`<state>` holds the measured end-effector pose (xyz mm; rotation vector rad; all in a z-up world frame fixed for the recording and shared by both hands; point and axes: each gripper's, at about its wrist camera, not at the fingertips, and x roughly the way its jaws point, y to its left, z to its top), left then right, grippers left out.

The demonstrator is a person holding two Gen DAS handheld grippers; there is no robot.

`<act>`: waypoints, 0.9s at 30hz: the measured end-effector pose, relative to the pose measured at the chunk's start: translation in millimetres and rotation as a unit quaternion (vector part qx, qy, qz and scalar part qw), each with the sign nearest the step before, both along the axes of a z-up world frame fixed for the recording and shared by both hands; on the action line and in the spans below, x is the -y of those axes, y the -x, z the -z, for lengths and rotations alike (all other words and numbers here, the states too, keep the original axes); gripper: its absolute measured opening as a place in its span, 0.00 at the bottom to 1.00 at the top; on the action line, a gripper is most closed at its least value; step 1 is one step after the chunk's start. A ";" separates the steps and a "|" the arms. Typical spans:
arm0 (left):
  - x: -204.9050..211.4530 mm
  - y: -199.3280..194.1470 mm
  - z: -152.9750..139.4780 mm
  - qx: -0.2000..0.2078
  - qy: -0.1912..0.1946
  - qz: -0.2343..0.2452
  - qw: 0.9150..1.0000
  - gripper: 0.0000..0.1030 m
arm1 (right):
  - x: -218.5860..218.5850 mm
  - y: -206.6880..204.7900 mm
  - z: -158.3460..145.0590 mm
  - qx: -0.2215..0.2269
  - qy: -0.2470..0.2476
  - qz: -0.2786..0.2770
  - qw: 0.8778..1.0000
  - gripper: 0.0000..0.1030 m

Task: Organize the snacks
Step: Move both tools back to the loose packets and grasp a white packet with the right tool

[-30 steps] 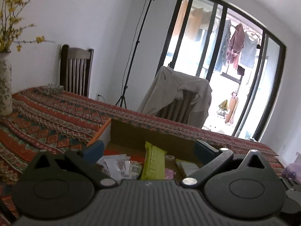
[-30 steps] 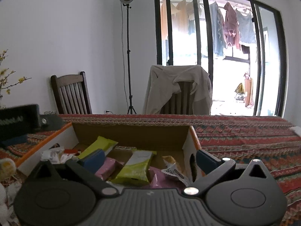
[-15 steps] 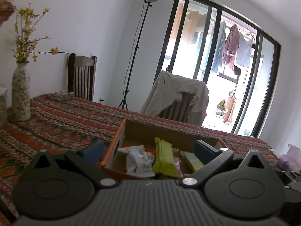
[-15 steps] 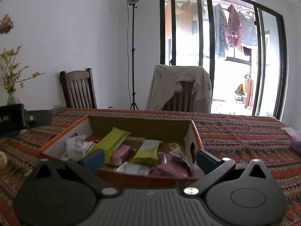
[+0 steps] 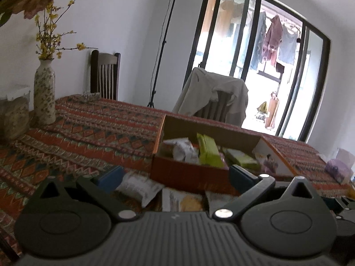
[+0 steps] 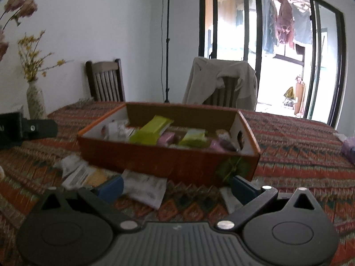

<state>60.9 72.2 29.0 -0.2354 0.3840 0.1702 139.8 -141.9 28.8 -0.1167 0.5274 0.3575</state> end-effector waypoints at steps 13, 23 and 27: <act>-6.6 45.0 23.6 -0.048 -0.016 0.022 0.998 1.00 | 0.1 42.6 16.1 -0.053 -0.004 0.003 0.999 1.00; -21.0 65.0 42.6 -0.072 0.017 0.016 0.997 1.00 | -12.0 63.7 21.9 -0.080 -0.003 0.005 0.997 1.00; -25.5 72.6 46.8 -0.075 0.021 0.016 0.997 1.00 | -22.7 66.0 27.6 -0.090 0.003 -0.003 0.996 1.00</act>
